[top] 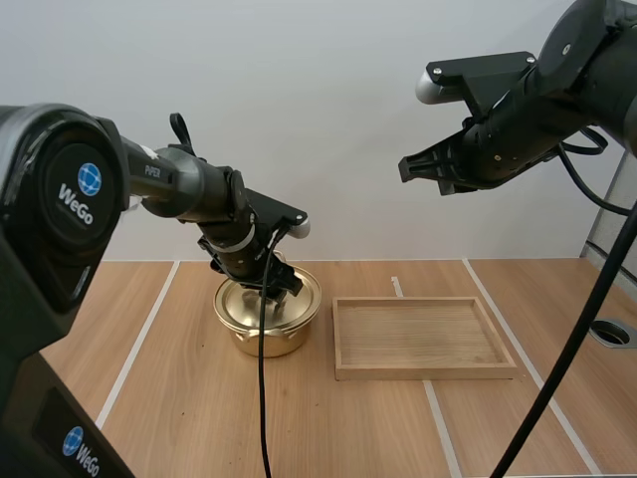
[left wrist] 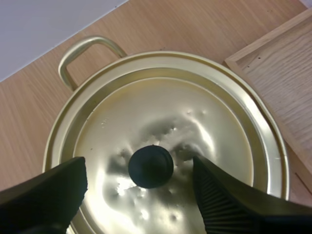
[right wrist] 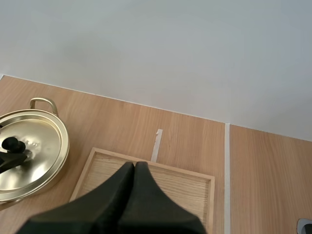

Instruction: Open the pot, put the grape inside, and close it

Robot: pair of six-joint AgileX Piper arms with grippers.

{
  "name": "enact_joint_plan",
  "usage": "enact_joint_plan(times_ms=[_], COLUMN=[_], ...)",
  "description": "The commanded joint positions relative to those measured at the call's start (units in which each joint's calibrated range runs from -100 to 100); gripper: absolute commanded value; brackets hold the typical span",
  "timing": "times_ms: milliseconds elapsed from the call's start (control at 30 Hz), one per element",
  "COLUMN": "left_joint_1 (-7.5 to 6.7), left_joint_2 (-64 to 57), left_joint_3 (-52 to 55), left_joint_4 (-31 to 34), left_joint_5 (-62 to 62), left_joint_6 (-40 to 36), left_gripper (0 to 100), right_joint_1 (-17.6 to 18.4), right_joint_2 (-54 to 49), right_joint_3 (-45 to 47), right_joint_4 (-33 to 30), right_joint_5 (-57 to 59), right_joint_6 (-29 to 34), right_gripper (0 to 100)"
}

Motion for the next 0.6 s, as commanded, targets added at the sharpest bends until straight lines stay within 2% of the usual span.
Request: enact_joint_plan(times_ms=[0,233,533,567], left_joint_1=[-0.08,-0.08,-0.08,-0.08], left_joint_2=[-0.4,-6.9,-17.2,-18.2], left_joint_3=[-3.5,-12.7,-20.2,-20.2], left_joint_4=[-0.7,-0.5,0.8,0.8], left_joint_5=[4.3,11.4,11.4,11.2], left_joint_6=[-1.0,-1.0,-1.0,-1.0], left_gripper=[100,100,100,86], right_joint_1=[-0.2,-0.2,-0.2,-0.2], right_joint_2=[-0.8,-0.8,-0.8,-0.8], right_joint_3=[0.1,0.1,0.1,0.1], right_joint_4=[0.4,0.7,1.4,1.4], right_joint_5=[0.3,0.3,0.3,0.3], right_joint_6=[-0.2,-0.2,-0.2,-0.2], right_gripper=[0,0,0,0])
